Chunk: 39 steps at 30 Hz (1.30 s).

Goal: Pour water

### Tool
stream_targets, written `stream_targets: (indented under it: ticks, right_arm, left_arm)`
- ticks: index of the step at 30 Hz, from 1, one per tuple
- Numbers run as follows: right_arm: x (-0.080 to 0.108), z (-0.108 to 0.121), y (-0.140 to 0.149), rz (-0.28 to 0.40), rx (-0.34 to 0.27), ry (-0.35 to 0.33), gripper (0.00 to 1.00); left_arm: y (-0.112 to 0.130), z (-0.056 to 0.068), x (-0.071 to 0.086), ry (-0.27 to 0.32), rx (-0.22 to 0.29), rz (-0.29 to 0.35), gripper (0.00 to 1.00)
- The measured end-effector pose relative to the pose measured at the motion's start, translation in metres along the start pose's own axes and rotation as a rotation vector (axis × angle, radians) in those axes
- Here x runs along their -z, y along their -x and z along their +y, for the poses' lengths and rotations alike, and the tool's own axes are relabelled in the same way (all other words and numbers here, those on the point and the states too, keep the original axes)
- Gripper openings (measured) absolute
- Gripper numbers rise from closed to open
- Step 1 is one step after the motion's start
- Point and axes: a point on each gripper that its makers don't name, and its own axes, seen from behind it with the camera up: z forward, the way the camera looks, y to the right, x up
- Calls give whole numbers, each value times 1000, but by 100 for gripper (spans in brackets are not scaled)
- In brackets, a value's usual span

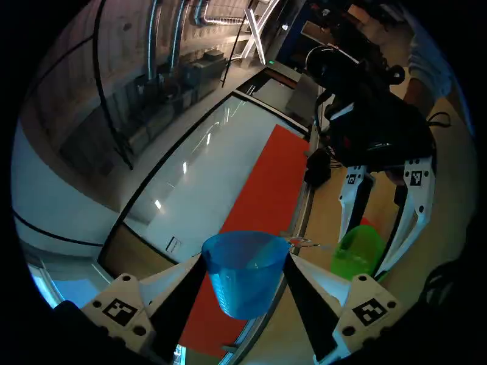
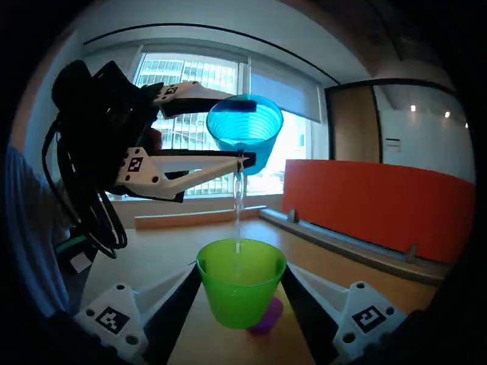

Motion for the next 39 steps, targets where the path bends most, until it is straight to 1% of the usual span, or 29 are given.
stream_targets:
  ticks: [5,11,20,32,39]
  right_arm:
    - [1,1,0,0,3,1,91]
    - [2,4,0,-1,5,5,91]
    - [3,6,0,1,6,7,91]
    - [5,7,0,3,14,6,91]
    - [5,8,0,3,18,8,91]
  left_arm:
    - [-1,-2,-2,-6,-37,-2,87]
    - [-4,-4,-1,-19,-88,-1,86]
    - [-7,-2,2,-28,-166,-1,87]
    - [-14,-10,2,-53,-273,3,87]
    - [-16,-18,2,-68,-320,0,87]
